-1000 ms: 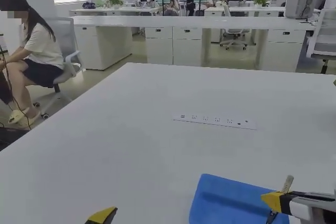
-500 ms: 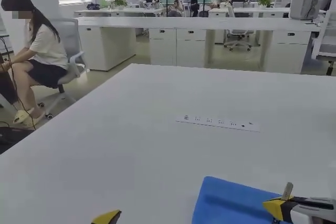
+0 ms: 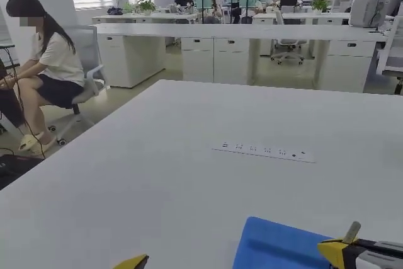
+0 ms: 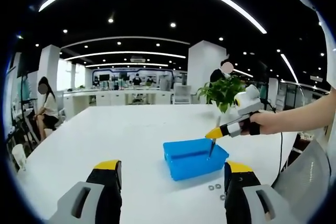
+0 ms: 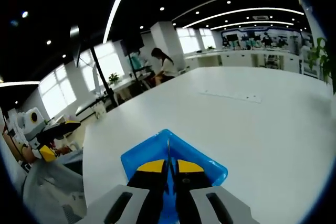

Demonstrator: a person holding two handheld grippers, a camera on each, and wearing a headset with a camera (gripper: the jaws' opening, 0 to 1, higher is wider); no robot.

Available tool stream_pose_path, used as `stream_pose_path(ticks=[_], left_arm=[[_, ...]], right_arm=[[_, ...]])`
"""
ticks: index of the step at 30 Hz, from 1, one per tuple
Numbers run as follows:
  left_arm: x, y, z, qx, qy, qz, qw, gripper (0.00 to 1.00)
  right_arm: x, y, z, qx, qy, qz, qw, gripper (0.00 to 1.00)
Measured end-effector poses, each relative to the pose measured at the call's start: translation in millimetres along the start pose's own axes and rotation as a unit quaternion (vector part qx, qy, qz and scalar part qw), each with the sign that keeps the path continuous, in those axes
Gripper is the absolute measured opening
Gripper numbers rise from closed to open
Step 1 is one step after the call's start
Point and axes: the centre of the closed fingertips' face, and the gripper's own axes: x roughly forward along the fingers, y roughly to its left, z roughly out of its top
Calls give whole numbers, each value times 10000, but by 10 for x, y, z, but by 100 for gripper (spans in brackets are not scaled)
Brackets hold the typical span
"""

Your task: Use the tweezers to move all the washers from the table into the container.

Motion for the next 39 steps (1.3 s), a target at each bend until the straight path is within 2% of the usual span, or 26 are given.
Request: stream_pose_path(ticks=[5,8,11,13,22,30,39], left_arm=[[9,-2,0,5,7,7,10000,81],[11,-1,-7,-5,22,5,10000,81],[8,-1,-3,-2,9,6,10000,81],[9,0,-37,5,102,2,9999,80],[7,-3,-26,20,66,2,10000,80],[6,-2,-49,49,125,1,9999,79],[13,-1,-64,74,174,6,9998,79]], right_arm=[[-86,216,118,64,-259,149,9995,3],[-120,375,168,175,-414,325,9985,3],[-142,525,163,290,-499,487,9971,3],[-135,606,126,338,-500,569,9966,3],[-7,815,-166,435,-261,789,9956,3],[164,835,-451,108,179,808,9965,3],[251,863,-607,-75,471,829,9954,3]])
